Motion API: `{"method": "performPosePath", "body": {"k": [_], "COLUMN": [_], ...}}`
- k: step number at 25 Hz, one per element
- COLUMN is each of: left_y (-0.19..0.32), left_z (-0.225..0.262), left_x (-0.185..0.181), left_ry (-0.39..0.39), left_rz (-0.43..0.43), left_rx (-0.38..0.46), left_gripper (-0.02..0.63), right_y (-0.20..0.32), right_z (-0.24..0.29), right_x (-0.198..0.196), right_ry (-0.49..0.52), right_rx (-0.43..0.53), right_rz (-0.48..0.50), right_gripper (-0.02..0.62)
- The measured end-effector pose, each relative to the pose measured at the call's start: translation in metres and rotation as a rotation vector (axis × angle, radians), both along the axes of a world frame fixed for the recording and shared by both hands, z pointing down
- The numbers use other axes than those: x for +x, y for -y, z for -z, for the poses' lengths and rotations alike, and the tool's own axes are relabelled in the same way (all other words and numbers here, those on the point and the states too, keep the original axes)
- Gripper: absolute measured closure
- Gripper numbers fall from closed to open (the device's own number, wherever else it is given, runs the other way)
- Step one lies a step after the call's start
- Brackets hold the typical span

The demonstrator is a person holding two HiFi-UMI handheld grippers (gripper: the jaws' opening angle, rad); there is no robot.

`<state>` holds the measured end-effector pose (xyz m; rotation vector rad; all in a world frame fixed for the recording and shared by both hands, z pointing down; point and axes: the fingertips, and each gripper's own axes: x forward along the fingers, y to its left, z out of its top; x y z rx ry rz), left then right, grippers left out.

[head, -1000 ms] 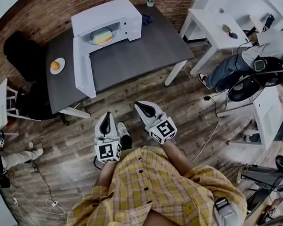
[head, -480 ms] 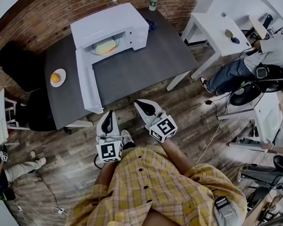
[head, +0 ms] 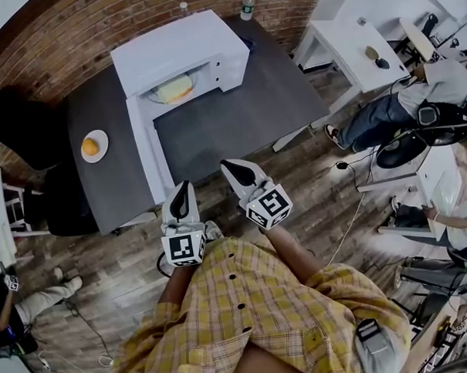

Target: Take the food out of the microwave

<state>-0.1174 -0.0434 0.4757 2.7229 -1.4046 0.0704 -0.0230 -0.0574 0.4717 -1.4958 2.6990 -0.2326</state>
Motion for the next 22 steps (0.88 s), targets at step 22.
{"method": "performPosePath", "body": {"k": [22], "left_y": [0.061], "left_z": [0.0], "left_x": [0.032], "left_ry": [-0.034], "left_rz": [0.031], "left_rx": [-0.027], "left_gripper": [0.606], "right_y": [0.079], "right_z": [-0.01], "right_x": [0.017], "right_ry": [-0.035], "right_rx": [-0.015], "right_rz": [0.041], "right_gripper": [0.592]}}
